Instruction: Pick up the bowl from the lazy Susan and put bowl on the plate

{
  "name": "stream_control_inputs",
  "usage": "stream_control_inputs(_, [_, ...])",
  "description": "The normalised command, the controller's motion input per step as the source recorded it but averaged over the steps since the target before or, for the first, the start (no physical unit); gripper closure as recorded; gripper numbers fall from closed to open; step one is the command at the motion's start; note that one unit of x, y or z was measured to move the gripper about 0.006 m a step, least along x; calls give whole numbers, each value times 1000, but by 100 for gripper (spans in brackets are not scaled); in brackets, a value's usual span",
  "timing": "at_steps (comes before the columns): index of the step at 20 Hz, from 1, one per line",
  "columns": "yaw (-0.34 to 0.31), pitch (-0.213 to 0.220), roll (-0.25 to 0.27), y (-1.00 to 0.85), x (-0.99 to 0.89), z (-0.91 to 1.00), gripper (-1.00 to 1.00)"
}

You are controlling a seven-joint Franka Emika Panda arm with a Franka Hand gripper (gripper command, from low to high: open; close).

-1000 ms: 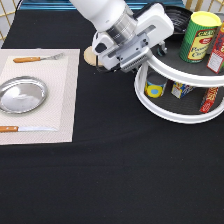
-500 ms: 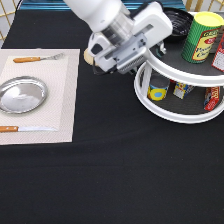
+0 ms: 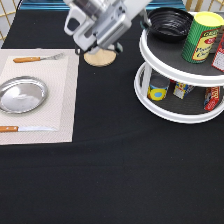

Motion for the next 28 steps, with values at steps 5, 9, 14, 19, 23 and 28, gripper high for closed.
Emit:
stream_control_inputs(5, [1, -136, -146, 392, -935, 311, -100])
stream_control_inputs(9, [-50, -45, -170, 331, -724, 28, -100])
stream_control_inputs(14, [-67, -32, -227, 339, -614, -12, -100])
stream_control_inputs(19, [-48, -23, -242, 419, -626, -5, -100])
stream_control_inputs(23, [-64, -3, -226, 467, -586, 0, -100])
stream_control_inputs(28, [-100, 0, -224, 587, -357, 2, -100])
